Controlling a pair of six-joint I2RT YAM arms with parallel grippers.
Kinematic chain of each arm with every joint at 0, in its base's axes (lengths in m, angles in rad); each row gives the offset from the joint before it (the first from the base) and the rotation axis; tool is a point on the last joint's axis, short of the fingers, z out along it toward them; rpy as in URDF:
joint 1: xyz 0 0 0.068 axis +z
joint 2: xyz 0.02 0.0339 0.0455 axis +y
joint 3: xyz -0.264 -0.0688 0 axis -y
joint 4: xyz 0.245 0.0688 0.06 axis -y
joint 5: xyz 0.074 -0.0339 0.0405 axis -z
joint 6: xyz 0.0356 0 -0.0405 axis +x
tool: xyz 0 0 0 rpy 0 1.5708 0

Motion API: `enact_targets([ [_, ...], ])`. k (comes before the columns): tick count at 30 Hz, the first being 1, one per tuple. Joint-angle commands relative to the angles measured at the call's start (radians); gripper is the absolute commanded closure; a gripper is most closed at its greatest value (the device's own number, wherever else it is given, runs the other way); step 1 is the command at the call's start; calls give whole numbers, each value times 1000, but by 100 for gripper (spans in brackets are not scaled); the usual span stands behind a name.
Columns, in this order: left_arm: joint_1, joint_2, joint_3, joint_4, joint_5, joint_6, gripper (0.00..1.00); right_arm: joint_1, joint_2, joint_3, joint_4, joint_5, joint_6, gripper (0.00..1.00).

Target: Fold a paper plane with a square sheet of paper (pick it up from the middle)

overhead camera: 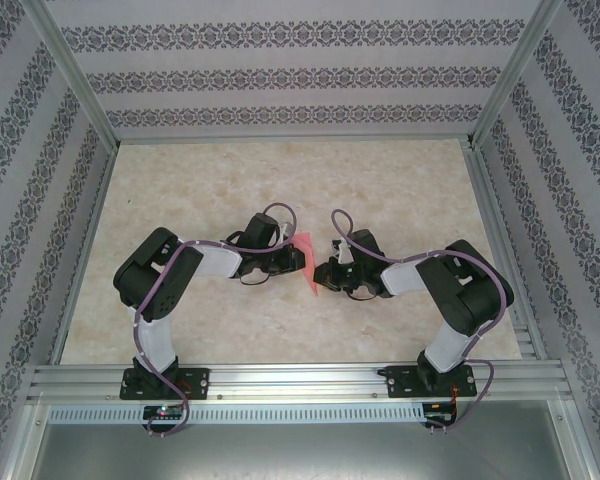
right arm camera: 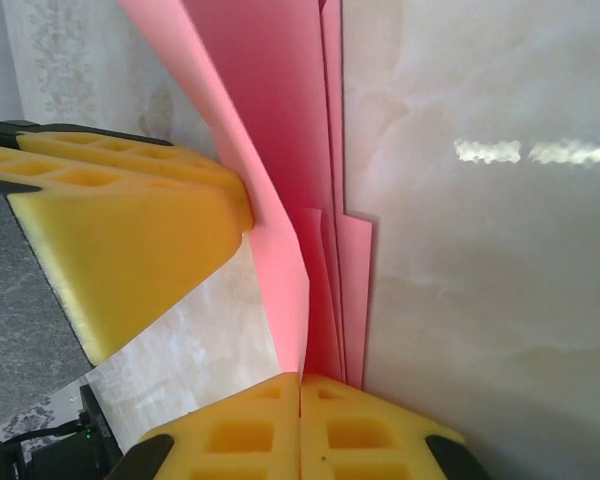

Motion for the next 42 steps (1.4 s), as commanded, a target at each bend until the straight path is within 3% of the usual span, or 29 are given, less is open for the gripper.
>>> enact_targets([
  [1,-10,37,19,-53,-33,24,81,15,10,-6,-43,29,-24,95],
  [16,-32,-42,2,54,66,58,72,1,44,-29,22,8,47,96],
  [24,-39,11,42,-72,-12,69,75,-1,42,-23,0,10,43,95],
  [35,-39,61,79,-210,-105,58,80,15,-44,-24,-76,-37,-23,83],
  [42,-39,69,80,-216,-107,55,80,29,-62,-41,-105,-27,-29,88],
])
